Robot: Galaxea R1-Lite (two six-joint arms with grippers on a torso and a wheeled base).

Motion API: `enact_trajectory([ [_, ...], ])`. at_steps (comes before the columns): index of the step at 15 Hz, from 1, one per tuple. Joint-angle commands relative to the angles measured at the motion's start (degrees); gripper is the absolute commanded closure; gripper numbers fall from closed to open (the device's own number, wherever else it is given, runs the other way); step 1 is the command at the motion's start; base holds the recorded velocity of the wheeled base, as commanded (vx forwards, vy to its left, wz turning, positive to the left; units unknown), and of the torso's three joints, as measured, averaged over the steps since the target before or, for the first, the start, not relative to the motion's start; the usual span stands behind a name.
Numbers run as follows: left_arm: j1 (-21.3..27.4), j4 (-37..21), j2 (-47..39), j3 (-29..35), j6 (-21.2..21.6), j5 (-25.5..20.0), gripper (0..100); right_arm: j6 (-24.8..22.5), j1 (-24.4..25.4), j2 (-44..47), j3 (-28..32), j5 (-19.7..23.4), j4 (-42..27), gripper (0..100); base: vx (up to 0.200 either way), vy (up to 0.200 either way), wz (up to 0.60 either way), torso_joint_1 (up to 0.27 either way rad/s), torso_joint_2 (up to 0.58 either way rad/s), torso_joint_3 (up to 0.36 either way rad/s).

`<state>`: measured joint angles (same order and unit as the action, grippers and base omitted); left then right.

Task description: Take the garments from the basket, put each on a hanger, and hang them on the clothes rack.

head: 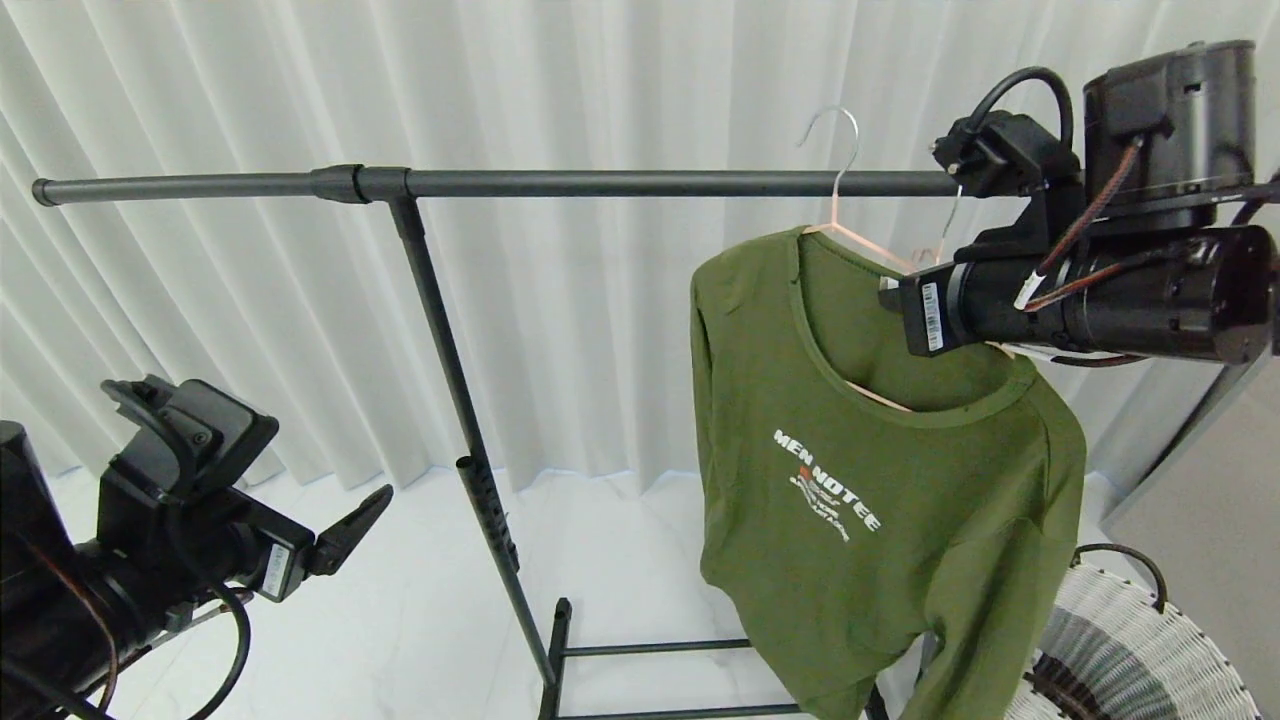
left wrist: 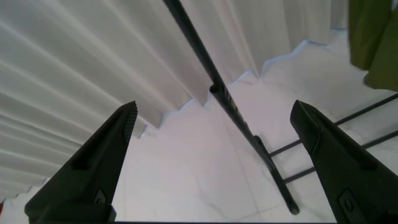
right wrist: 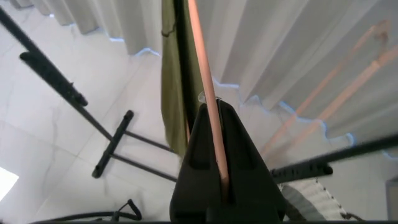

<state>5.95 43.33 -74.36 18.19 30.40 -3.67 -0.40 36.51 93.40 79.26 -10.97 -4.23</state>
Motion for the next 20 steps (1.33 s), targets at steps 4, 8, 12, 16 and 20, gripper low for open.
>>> enact_trajectory([
  [4, 2.6, 0.0, 0.4, 0.0, 0.0, 0.0, 0, 0.0, -1.3, 4.0, 2.1, 0.0, 0.6, 100, 0.05, 0.0, 0.0, -0.001, 0.0, -0.002],
  [8, 2.4, 0.0, 0.6, 0.0, -0.1, 0.0, 0, -0.1, -2.8, 8.1, 4.8, 0.2, 1.2, 100, 0.0, 0.0, 0.0, 0.0, 0.0, 0.0],
  [12, 2.4, 0.0, 0.8, -0.7, 0.0, 0.0, 0, -0.1, -4.1, 12.3, 7.8, 0.0, 1.4, 100, 0.0, 0.0, 0.0, 0.0, 0.0, 0.0],
  [16, 2.4, 0.0, 1.9, -2.4, -0.1, 0.0, 0, -0.2, -4.2, 14.3, 8.6, 0.0, 3.4, 100, 0.0, 0.0, 0.0, 0.0, 0.0, 0.0],
  [20, 2.5, 0.0, 1.9, -2.5, -0.1, 0.0, 0, -0.3, -4.2, 14.8, 8.7, 0.0, 3.4, 100, 0.0, 0.0, 0.0, 0.0, 0.0, 0.0],
])
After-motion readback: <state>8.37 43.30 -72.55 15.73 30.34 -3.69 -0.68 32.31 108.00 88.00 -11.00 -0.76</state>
